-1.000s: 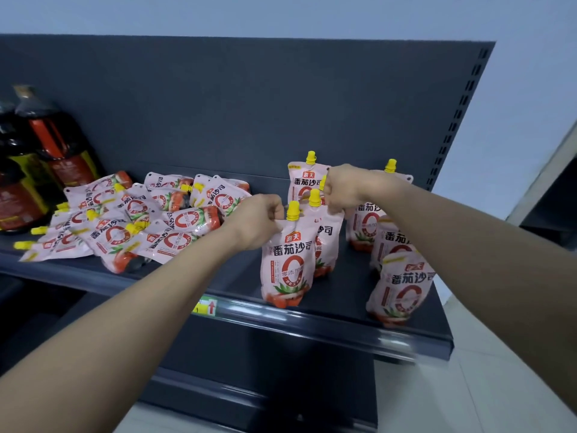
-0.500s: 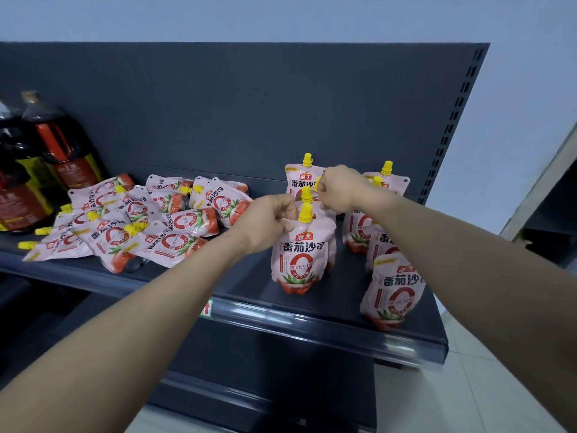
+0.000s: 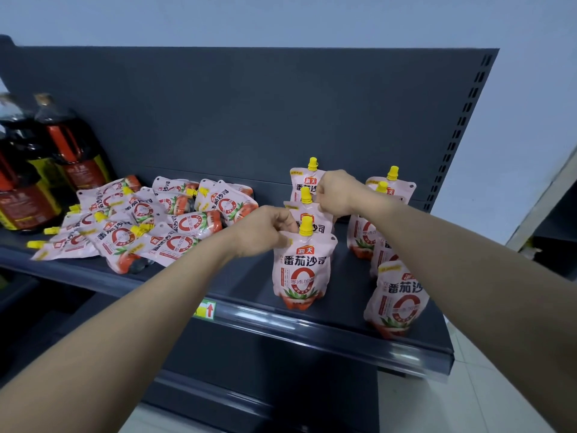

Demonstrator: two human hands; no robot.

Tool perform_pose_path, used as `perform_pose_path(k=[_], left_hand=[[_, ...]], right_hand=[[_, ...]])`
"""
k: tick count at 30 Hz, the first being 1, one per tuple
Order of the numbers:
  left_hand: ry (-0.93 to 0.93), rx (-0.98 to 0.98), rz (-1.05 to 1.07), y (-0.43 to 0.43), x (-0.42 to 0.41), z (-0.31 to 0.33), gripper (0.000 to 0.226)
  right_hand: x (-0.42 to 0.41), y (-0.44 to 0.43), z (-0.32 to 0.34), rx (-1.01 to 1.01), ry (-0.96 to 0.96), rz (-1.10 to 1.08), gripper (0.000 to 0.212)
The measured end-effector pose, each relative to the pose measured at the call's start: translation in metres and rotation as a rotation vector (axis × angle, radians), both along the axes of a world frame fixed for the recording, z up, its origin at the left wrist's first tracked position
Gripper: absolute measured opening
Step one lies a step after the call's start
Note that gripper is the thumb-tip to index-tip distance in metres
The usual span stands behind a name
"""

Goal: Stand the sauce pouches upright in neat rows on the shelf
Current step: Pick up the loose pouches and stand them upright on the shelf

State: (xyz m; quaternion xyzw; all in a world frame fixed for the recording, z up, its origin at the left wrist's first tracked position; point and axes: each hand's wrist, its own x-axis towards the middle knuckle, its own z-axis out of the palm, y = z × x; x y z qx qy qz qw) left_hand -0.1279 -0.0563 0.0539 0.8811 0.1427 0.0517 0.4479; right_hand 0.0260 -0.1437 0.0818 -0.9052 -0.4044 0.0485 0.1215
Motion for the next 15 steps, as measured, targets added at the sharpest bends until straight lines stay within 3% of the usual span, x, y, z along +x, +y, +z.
perform_pose_path(k=[5, 9, 15], left_hand=[[-0.029, -0.097, 0.036, 0.003, -0.008, 0.007, 0.029], [-0.087, -0.146, 0.091, 0.004, -0.01, 0.011, 0.036], [-0.13, -0.165, 0.158, 0.007, -0.009, 0.007, 0.027]], right_hand=[[0.001, 0.005, -0.005, 0.071, -0.019, -0.028, 0.018], [0.002, 0.012, -0.015, 0.103, -0.05, -0.031, 0.02], [0.002, 0.014, -0.011, 0.051, -0.004, 0.003, 0.028]])
